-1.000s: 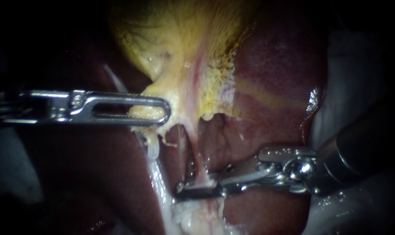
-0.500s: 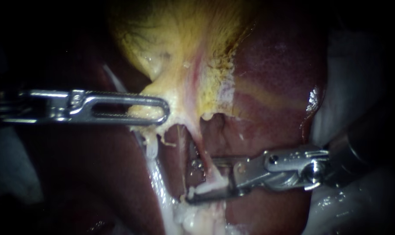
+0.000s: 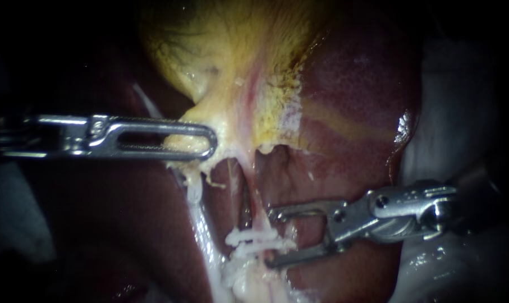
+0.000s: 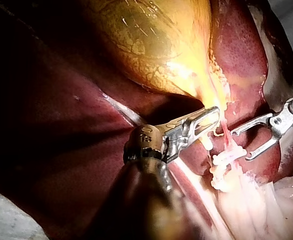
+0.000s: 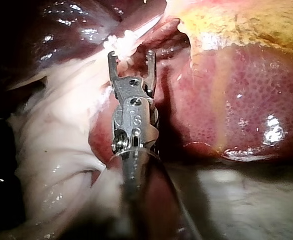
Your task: Going back second clip right tube
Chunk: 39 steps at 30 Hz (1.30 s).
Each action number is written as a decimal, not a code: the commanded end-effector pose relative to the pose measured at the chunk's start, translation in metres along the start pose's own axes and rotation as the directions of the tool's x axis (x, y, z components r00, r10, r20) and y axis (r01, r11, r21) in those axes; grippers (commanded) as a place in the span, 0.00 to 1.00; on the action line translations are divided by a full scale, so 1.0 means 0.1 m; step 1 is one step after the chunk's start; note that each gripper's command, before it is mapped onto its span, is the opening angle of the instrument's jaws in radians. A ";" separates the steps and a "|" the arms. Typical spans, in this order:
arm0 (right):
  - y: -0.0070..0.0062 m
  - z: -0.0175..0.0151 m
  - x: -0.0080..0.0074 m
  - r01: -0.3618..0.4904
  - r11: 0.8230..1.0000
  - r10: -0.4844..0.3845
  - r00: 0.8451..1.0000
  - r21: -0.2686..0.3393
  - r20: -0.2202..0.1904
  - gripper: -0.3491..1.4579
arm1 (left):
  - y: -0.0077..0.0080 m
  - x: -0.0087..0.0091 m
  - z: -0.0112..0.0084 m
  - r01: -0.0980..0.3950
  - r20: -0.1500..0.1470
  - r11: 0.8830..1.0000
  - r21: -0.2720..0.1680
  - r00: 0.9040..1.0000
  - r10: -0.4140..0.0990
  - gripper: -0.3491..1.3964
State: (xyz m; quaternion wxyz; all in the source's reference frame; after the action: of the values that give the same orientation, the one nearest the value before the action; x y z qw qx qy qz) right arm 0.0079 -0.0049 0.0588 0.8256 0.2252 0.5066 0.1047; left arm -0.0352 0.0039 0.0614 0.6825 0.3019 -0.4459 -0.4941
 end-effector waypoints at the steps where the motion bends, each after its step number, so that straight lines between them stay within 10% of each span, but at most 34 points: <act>1: 0.003 -0.006 0.003 0.020 1.000 -0.020 1.000 0.001 -0.008 0.47 | 0.000 0.000 0.000 0.000 0.002 1.000 -0.002 1.000 0.000 0.00; 11: 0.025 -0.066 0.035 0.195 0.979 -0.198 0.979 -0.061 -0.046 0.47 | 0.004 0.005 0.005 -0.003 0.004 1.000 -0.005 1.000 0.003 0.00; 39: 0.029 -0.083 0.046 0.209 0.975 -0.214 0.974 -0.072 -0.074 0.47 | 0.066 0.029 0.085 -0.019 -0.012 1.000 -0.012 1.000 0.019 0.00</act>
State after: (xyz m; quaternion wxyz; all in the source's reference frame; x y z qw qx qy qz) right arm 0.0029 0.0017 0.0533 0.8174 0.1392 0.5575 0.0414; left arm -0.0400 0.0036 0.0715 0.6917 0.2967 -0.4417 -0.4883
